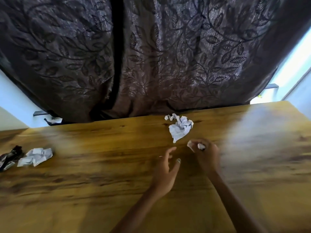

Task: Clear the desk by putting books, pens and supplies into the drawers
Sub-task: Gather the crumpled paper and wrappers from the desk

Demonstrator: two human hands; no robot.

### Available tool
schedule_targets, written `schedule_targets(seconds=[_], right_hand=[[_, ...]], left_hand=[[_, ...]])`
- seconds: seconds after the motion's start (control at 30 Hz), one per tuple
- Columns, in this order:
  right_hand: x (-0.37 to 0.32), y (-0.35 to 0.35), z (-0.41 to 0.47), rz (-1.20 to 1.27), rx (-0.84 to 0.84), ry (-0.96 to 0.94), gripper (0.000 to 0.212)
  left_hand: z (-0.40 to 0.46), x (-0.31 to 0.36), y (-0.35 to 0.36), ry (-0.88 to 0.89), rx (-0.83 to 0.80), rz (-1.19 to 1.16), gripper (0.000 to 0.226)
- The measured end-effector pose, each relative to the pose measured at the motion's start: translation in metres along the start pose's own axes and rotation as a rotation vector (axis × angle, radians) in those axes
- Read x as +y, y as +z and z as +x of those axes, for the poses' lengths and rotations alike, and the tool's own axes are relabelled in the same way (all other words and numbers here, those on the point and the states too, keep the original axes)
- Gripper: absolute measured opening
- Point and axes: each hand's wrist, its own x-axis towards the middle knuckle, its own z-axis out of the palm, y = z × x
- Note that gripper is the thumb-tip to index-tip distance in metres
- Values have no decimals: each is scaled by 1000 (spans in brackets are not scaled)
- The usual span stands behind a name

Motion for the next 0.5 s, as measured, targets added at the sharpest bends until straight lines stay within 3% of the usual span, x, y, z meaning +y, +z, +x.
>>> schedule_targets(seconds=[0.13, 0.23, 0.3, 0.37, 0.43, 0.5], right_hand=[[-19, 15, -39, 151, -110, -35, 18], [-25, 26, -48, 68, -286, -52, 34], [-27, 22, -41, -23, -417, -84, 42], [-35, 12, -26, 63, -470, -90, 41], [-43, 6, -2, 100, -380, -69, 40], [-46, 9, 32, -98, -229, -90, 47]], left_hand=[[17, 30, 8, -443, -29, -660, 28], [26, 35, 4, -725, -40, -916, 32], [31, 31, -3, -761, -42, -1036, 38], [36, 25, -12, -725, -25, -1128, 40], [39, 21, -20, -731, 39, -1217, 32], [41, 18, -27, -759, 107, -1280, 27]])
